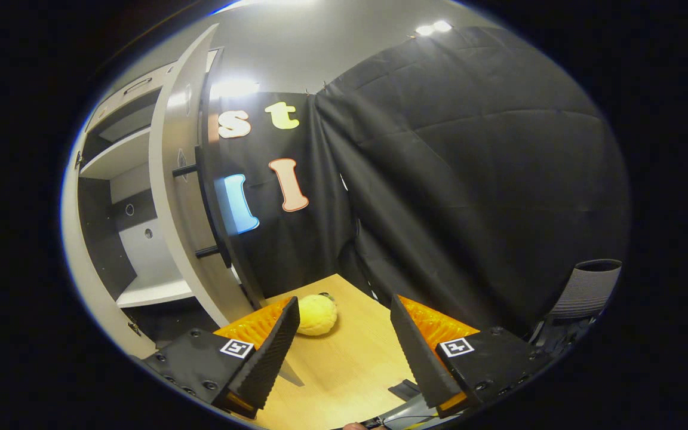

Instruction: Grasp the bottle in the cabinet with the left hand and place it on the coaster, then close the right door with the right hand and the left door with the left hand.

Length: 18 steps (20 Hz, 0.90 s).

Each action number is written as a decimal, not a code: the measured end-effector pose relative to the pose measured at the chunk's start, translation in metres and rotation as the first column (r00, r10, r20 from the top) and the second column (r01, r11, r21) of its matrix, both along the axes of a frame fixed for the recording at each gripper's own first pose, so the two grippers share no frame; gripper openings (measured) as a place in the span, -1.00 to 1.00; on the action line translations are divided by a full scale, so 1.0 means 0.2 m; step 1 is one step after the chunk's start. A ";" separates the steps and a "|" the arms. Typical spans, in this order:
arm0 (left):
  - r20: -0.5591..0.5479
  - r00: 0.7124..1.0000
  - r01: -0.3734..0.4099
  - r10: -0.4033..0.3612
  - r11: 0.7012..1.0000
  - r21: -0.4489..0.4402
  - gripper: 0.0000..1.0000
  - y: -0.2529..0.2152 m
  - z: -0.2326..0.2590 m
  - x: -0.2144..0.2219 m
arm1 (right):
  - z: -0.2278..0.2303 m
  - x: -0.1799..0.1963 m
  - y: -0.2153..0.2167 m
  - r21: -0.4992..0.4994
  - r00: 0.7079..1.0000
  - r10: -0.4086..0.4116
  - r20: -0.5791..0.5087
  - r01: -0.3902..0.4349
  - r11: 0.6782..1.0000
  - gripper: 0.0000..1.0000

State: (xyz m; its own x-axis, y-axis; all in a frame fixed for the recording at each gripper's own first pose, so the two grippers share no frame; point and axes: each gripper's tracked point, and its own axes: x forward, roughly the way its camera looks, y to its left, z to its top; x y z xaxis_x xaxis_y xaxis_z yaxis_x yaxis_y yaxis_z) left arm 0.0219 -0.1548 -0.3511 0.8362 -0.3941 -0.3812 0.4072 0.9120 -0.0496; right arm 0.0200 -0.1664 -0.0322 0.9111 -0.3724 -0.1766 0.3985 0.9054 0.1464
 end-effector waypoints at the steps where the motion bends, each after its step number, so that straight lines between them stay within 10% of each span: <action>1: -0.005 1.000 0.008 -0.008 1.000 0.011 0.40 0.00 -0.01 -0.02 | -0.01 -0.01 -0.01 -0.003 1.000 -0.004 -0.002 0.004 1.000 0.94; 12: 0.008 0.998 0.062 -0.062 0.998 0.011 0.89 0.00 0.27 -0.16 | -0.02 0.00 -0.01 0.023 1.000 -0.017 0.016 0.017 1.000 0.94; 18: 0.153 0.981 -0.118 0.120 0.993 -0.021 0.79 0.29 0.91 -0.18 | 0.06 0.03 -0.07 -0.035 0.998 -0.017 0.054 0.019 0.999 0.87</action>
State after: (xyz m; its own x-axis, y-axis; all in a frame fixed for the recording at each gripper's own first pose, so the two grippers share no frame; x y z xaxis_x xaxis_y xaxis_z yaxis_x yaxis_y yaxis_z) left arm -0.0146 -0.0977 -0.1684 0.9255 -0.2923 -0.2408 0.2997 0.9540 -0.0062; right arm 0.0262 -0.1811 -0.0199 0.9119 -0.3943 -0.1136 0.4074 0.9031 0.1358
